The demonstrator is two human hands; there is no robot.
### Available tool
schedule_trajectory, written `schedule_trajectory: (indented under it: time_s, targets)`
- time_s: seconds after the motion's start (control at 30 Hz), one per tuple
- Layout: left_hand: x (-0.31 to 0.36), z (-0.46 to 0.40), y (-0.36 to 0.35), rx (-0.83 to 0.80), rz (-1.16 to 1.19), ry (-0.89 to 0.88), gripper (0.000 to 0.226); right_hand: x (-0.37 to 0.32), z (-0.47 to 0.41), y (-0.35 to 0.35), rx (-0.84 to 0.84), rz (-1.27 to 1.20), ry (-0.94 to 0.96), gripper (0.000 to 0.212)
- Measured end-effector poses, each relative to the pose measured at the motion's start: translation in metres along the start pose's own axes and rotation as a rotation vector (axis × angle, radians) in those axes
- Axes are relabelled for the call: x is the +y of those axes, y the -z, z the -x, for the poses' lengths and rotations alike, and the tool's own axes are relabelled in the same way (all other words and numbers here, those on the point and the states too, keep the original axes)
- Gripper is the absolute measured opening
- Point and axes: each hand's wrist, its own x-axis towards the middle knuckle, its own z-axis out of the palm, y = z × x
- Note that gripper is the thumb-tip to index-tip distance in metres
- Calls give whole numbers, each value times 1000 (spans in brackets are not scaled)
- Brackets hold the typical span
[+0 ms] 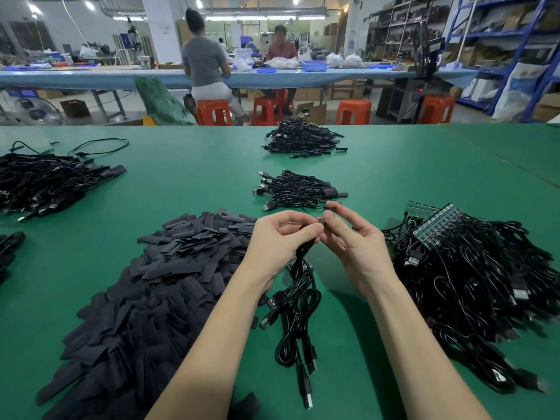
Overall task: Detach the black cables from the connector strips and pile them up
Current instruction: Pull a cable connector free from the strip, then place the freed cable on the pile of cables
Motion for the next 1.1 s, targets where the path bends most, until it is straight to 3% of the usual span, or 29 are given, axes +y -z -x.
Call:
schedule_trajectory:
  time_s: [0.4, 0.53, 0.67, 0.77, 0.83, 0.97, 1.1]
  targets:
    - [-4, 0, 3, 27, -78, -26, 12, 7, 3, -1, 32, -49, 5, 41]
    - [-3, 0, 1, 38, -99, -33, 15, 8, 1, -4, 53, -7, 52, 29]
    - [-5, 3, -1, 33, -388, 64, 37, 1, -4, 1, 191, -71, 105, 26]
    - [-2, 1, -1, 86, -455, -21, 35, -4, -6, 8, 188, -81, 88, 31]
    - [3, -7, -1, 138, -526, -130, 31, -4, -7, 10, 179, -17, 38, 30]
    - [26, -52, -2, 166, -800, -320, 25, 1, -8, 18, 189, 357, -53, 17]
    - [42, -116, -9, 118, -1115, -378, 14, 7, -7, 18, 116, 566, -77, 7]
